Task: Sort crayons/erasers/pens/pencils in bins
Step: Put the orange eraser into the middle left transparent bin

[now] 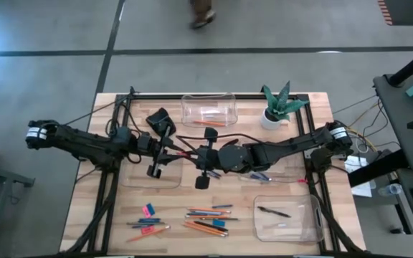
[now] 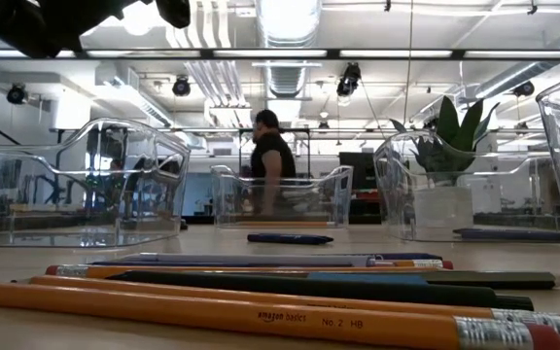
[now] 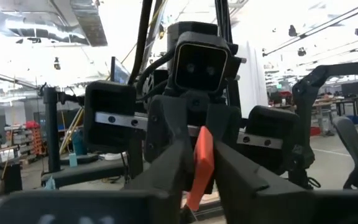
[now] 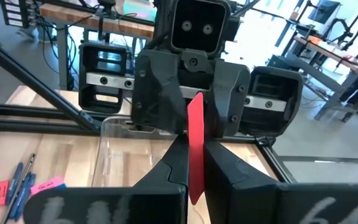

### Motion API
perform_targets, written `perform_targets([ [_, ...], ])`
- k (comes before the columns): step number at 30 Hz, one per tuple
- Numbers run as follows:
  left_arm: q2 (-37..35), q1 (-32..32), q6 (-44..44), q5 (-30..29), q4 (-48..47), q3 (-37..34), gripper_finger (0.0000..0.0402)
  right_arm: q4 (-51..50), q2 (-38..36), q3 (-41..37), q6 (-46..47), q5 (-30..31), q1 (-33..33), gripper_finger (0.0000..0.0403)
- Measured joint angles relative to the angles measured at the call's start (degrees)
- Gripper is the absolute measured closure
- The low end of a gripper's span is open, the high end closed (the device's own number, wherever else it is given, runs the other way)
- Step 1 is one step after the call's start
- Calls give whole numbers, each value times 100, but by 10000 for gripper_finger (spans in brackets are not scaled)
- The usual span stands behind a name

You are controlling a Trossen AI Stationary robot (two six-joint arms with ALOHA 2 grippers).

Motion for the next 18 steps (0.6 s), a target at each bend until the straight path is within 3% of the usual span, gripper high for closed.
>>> perform_targets([
  [4,-1,0,11,13,7,0,391,-17,0,0,-5,3,0,390],
  [9,-7,0,2,17,-34,0,392,-105,0,0,-13,2,0,379],
  [18,-8,0,-51,24,-207,-61,392,-1696,-332,107,738,2,10,259],
])
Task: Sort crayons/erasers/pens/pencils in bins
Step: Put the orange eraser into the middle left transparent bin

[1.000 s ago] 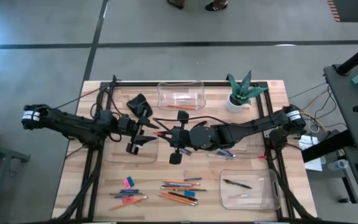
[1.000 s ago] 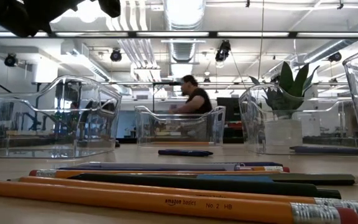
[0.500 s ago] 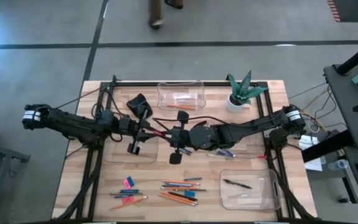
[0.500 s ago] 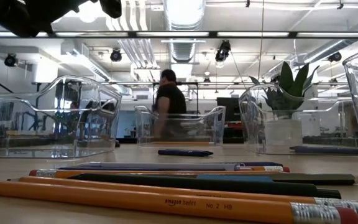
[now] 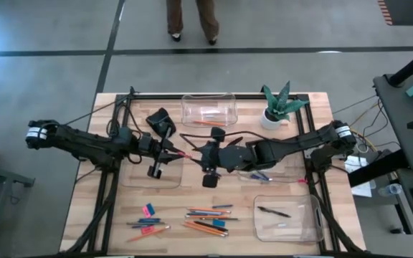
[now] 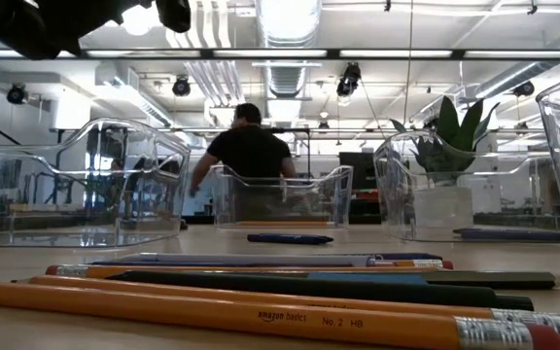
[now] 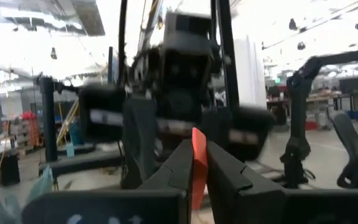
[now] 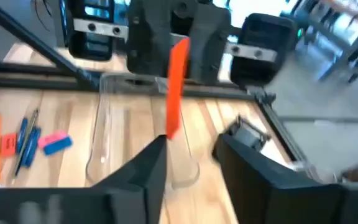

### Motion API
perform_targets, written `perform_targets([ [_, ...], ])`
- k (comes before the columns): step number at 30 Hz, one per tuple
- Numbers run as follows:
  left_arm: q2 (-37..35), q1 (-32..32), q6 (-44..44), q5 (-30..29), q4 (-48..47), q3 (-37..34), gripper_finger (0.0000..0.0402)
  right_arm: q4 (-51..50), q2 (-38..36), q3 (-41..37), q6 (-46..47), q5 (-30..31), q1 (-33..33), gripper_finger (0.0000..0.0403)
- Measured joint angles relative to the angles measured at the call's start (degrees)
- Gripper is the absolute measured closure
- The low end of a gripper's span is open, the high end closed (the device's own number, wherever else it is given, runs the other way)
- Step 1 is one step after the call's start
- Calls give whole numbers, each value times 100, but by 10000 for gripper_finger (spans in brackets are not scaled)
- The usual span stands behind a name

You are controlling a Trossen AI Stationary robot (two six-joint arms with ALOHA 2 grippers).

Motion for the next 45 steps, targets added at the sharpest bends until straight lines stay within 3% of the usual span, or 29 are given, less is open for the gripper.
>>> perform_targets([
  [5,-19,0,-649,4,-1073,-2,392,-1522,-265,150,1235,-7,36,220],
  [8,-248,5,-1376,2,-1954,59,392,-1895,-273,-31,1782,-10,92,213],
  [21,-2478,9,-3161,3,-6636,94,393,-1694,747,-546,2569,-25,274,211],
  [27,-2855,9,-3706,-389,-8681,9,393,-1424,1368,-489,2596,-4,223,211],
  [45,-1325,4,-3798,-524,-8958,-88,377,-1492,2309,-429,2703,-47,-185,226],
])
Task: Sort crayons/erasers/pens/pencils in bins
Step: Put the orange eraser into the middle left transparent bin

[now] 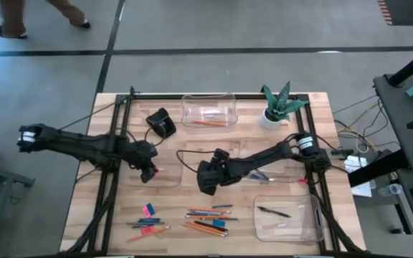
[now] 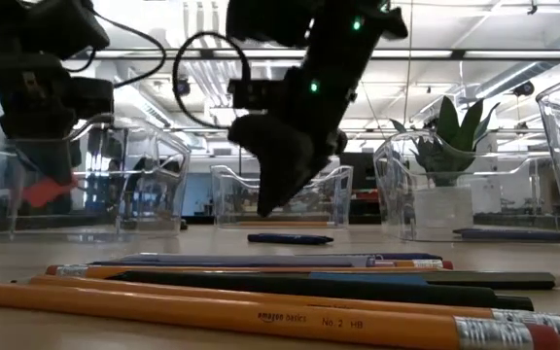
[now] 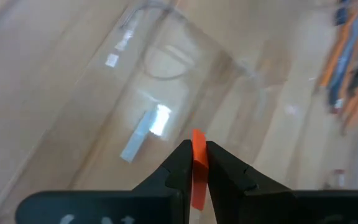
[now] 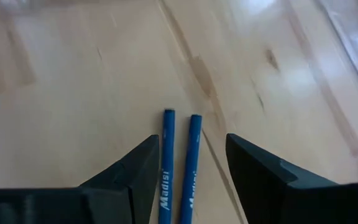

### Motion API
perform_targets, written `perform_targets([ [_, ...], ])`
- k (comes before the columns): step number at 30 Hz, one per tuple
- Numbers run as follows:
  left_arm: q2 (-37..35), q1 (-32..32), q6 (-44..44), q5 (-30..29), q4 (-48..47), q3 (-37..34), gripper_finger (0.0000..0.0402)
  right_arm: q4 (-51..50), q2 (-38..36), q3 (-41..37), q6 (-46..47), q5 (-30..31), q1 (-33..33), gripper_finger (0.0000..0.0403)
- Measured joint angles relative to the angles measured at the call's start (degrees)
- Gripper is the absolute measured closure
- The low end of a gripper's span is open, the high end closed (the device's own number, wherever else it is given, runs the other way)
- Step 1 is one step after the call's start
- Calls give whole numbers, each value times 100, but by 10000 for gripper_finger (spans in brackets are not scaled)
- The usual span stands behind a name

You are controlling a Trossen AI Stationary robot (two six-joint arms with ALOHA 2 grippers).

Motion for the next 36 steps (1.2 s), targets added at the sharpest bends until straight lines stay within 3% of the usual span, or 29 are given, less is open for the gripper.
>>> perform_targets([
  [8,288,2,-62,46,-52,166,375,-234,-30,8,0,-1,-112,239],
  [27,-222,4,-55,648,-22,387,375,-270,-34,6,-28,-451,-173,253],
  [36,-23,-4,-202,758,-22,420,393,-290,-36,3,-42,-451,-175,253],
])
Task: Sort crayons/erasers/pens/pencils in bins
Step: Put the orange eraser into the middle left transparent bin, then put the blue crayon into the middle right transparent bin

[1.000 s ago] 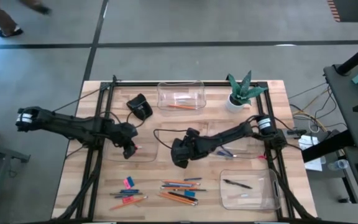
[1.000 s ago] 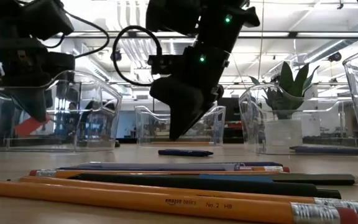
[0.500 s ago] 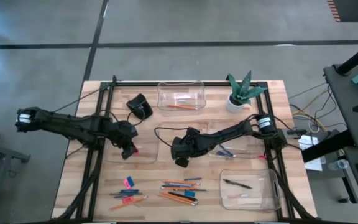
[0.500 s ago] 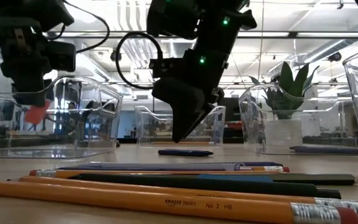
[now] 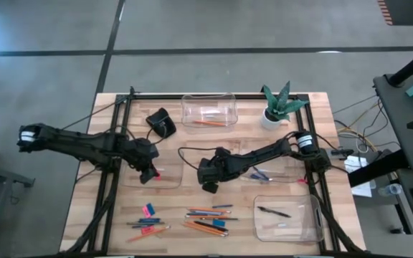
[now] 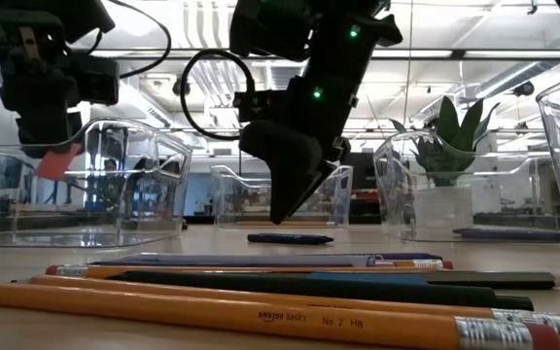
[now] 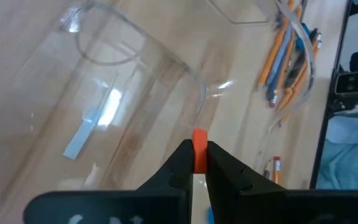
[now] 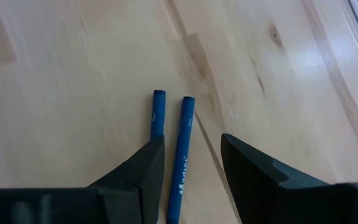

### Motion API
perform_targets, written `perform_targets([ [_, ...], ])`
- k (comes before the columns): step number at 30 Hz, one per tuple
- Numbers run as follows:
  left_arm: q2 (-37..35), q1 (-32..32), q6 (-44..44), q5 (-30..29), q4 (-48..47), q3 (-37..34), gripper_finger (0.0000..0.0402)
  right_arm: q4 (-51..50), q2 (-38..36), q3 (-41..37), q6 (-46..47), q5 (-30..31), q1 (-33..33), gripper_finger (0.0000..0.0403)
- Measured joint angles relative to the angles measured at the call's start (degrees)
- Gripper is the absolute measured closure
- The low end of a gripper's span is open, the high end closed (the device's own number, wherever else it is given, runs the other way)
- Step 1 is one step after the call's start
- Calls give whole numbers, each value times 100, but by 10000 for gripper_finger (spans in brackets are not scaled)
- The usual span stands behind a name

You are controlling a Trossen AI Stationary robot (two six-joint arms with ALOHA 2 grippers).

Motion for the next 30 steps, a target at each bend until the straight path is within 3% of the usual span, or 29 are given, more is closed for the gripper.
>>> perform_targets([
  [10,65,0,-55,43,17,84,314,-142,-2,0,46,-15,-46,258],
  [16,48,0,-149,404,-28,205,268,-127,-2,0,206,-471,-232,260],
  [21,-97,-2,-344,660,17,308,262,-127,-4,0,381,-907,-497,259],
  [30,-646,-4,-302,665,71,700,262,-71,-9,0,432,-1071,-568,259],
])
